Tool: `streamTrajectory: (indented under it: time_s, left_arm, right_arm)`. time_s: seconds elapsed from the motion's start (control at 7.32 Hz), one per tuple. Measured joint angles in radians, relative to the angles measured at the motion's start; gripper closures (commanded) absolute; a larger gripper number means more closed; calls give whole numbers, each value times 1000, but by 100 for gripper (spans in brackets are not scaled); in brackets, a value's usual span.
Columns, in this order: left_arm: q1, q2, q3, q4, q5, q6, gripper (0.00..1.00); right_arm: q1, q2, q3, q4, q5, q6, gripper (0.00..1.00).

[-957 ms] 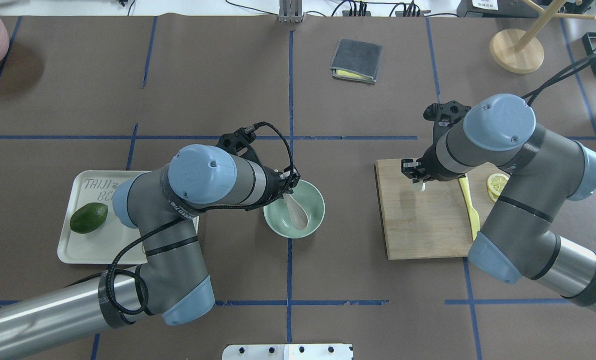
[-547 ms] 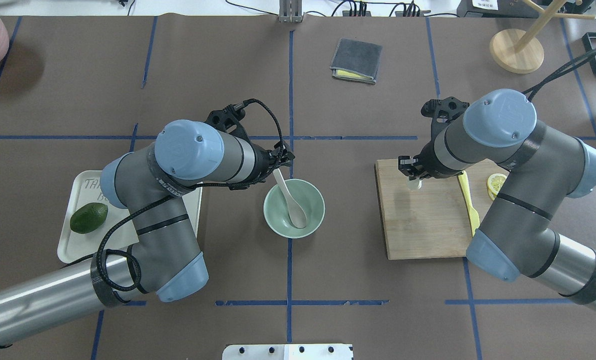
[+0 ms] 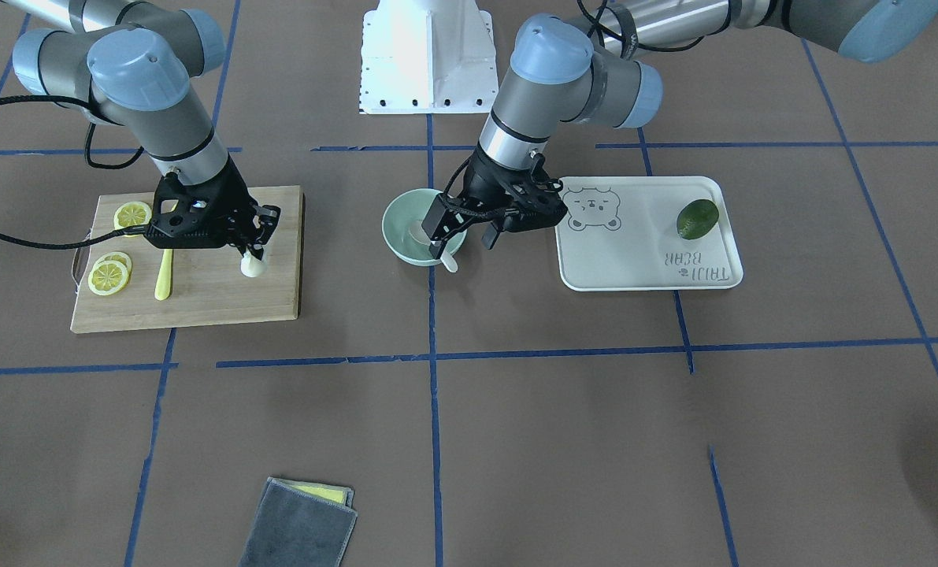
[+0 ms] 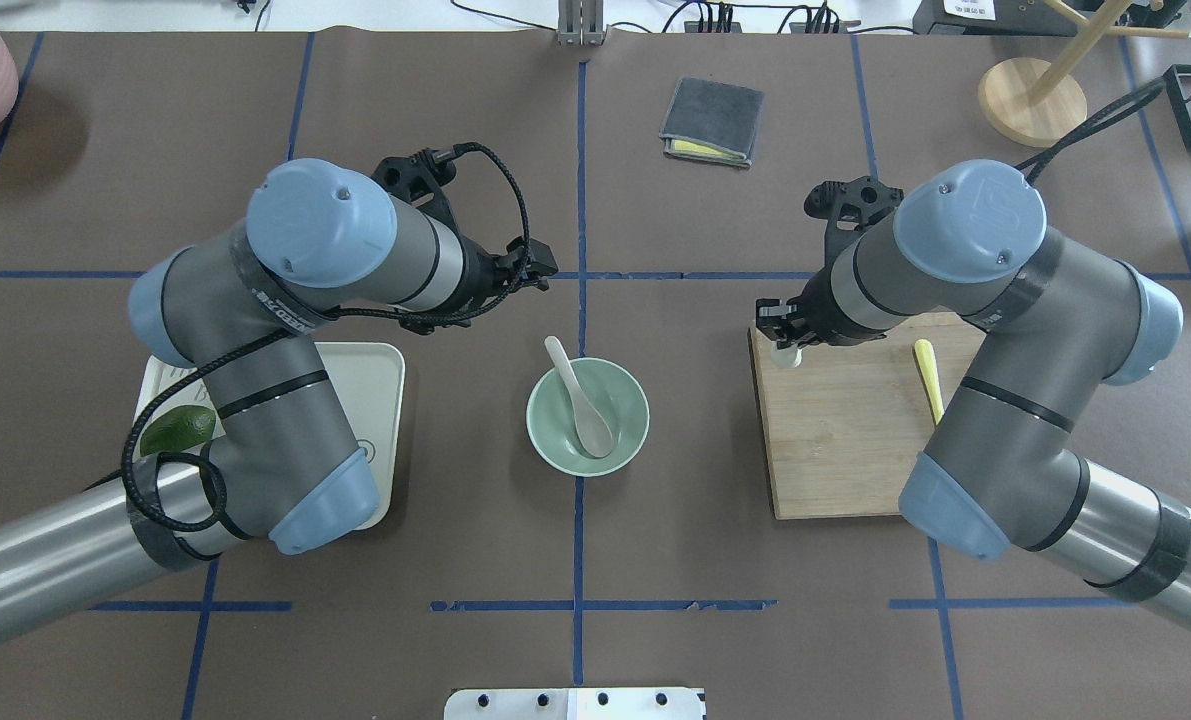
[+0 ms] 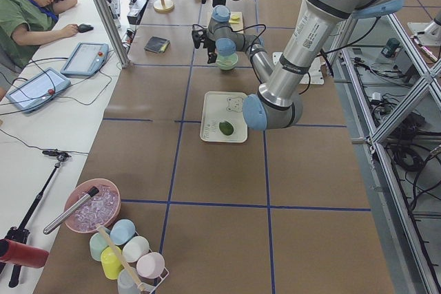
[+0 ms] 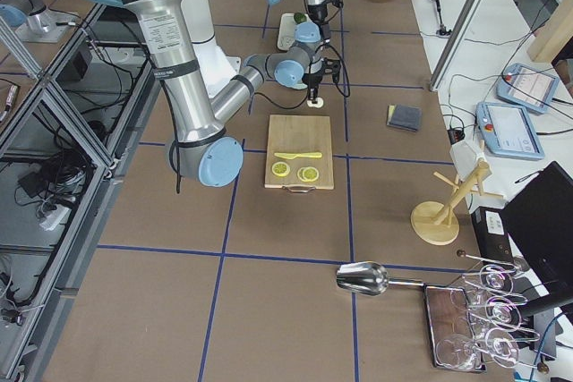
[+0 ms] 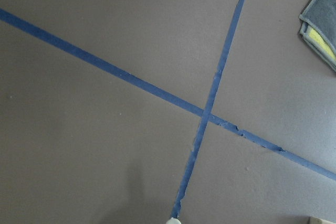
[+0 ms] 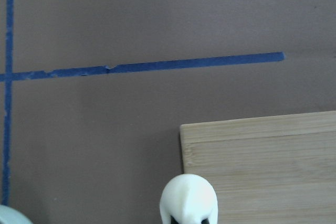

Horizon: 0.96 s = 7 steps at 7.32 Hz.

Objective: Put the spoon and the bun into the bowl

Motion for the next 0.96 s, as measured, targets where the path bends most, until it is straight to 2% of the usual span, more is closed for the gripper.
streamTrajectory:
  time_s: [0.14, 0.41, 0.55, 0.68, 0.82, 0.96]
  left_arm:
    - [-35, 36, -61, 63, -9, 103, 0]
    - [-106, 107, -134, 104, -15, 256, 0]
    - [-141, 145, -156, 108, -18, 318, 0]
    - [-185, 183, -174, 109, -38, 386, 0]
    - [-237, 217, -183, 109, -71, 459, 0]
    - [-290, 254, -189, 109, -95, 539, 0]
  right_arm:
    - [-27, 39, 0, -2, -3, 49, 92]
    - [-104, 106, -1, -2, -35, 140, 91]
    - [-155, 129, -3, -2, -80, 179, 79]
    - [-199, 149, -9, -2, -120, 202, 55]
    - [-223, 170, -22, -3, -143, 212, 12]
    - [-232, 192, -42, -2, -152, 216, 0]
